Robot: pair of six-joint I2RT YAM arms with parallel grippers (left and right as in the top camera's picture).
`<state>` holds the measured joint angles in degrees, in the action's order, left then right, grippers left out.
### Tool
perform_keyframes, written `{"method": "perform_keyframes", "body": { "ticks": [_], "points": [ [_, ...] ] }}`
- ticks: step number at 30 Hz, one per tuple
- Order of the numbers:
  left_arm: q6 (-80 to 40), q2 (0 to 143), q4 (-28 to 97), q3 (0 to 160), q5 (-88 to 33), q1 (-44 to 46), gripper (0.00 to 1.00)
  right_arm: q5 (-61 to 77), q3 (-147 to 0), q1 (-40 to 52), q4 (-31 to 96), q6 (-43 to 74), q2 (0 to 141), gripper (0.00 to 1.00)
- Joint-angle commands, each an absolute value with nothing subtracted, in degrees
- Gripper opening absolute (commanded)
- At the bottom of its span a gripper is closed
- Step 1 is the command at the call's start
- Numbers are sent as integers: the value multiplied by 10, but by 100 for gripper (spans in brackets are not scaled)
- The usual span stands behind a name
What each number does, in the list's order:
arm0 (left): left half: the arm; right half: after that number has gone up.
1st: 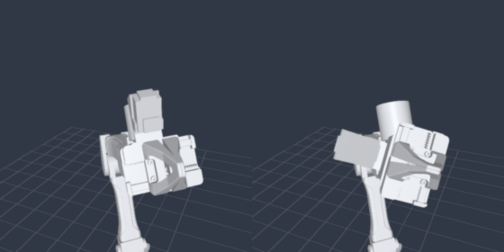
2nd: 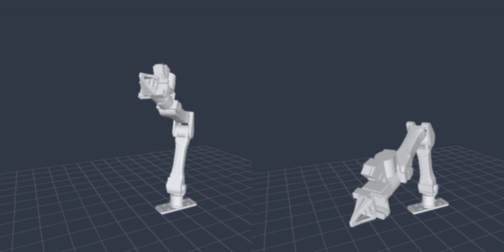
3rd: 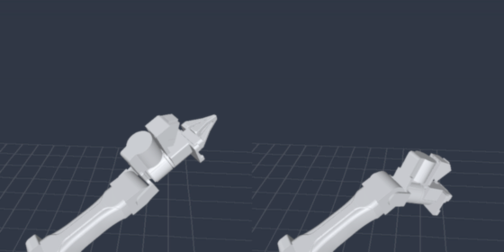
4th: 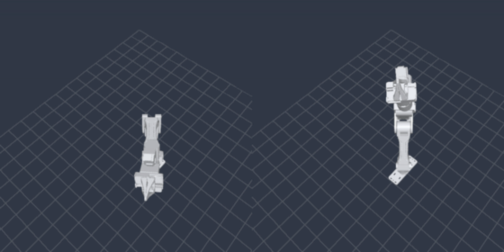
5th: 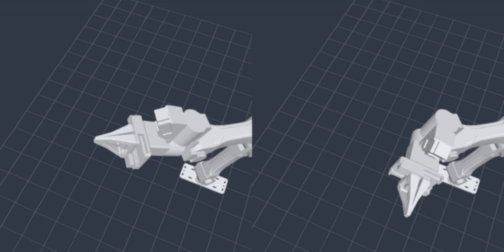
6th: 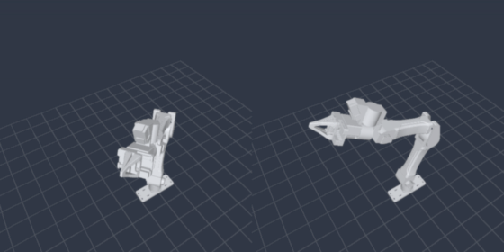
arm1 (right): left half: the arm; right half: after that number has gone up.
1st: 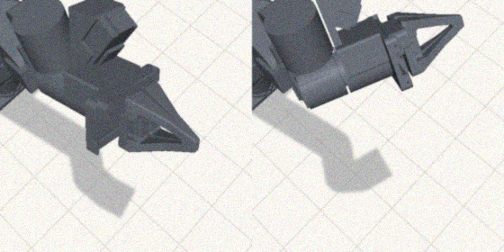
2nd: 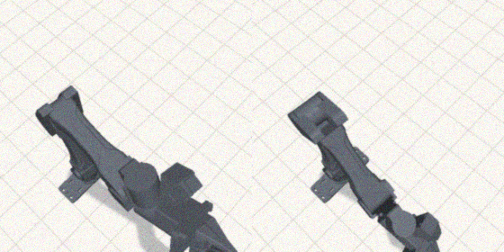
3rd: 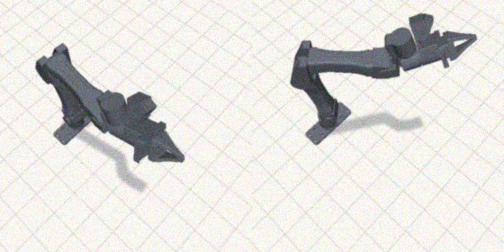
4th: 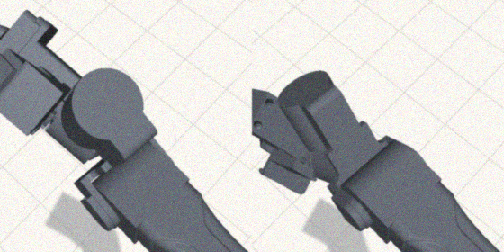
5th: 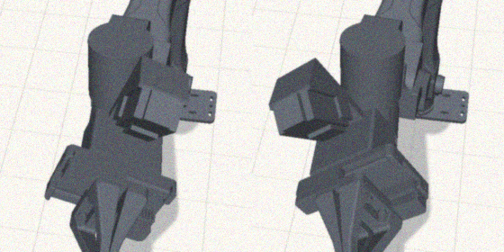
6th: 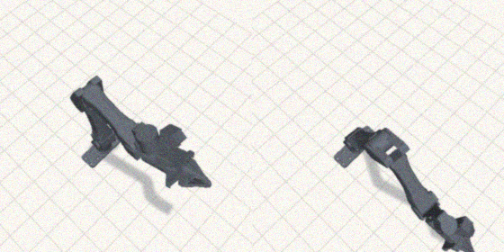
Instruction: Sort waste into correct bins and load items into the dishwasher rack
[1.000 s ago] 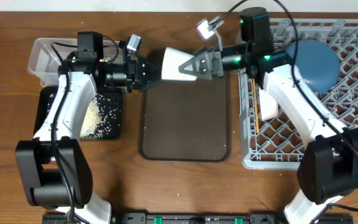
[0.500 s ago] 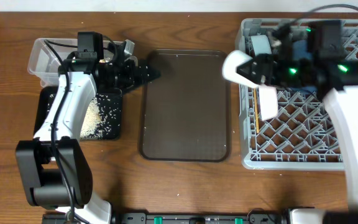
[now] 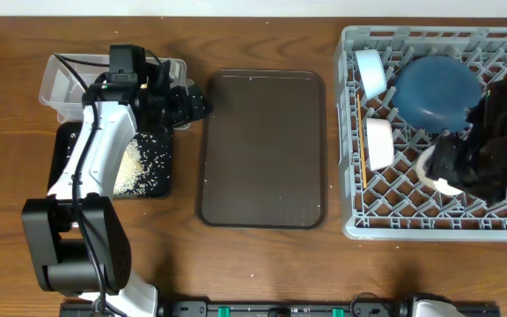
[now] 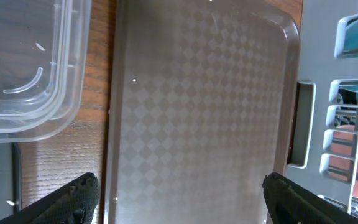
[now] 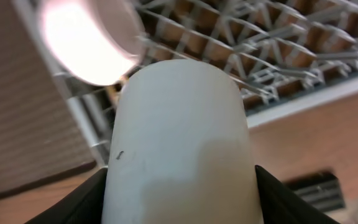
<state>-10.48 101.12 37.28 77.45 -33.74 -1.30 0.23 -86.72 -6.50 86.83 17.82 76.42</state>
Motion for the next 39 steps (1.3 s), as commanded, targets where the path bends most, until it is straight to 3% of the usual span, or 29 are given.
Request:
{"method": "perform_keyframes", "body": {
  "ticks": [1,19,20,23,26,39],
  "points": [
    [-99,1002,374,775,-323,-13,87,-32,-868,-90,872,178,803,48],
    [-99,1002,374,775,-323,-13,87,10,-868,-102,815,140,1012,47],
    [-99,1002,374,775,-323,-13,87,9,-868,-102,817,140,1015,49],
    [-99,1002,374,775,-322,-13,87,9,-868,-102,820,138,1021,76],
    [-99,1002,374,775,-323,-13,87,9,-868,-102,818,138,1021,88],
    [-99,1002,374,775,-323,-13,87,16,-1023,-91,907,121,958,87]
  ]
}}
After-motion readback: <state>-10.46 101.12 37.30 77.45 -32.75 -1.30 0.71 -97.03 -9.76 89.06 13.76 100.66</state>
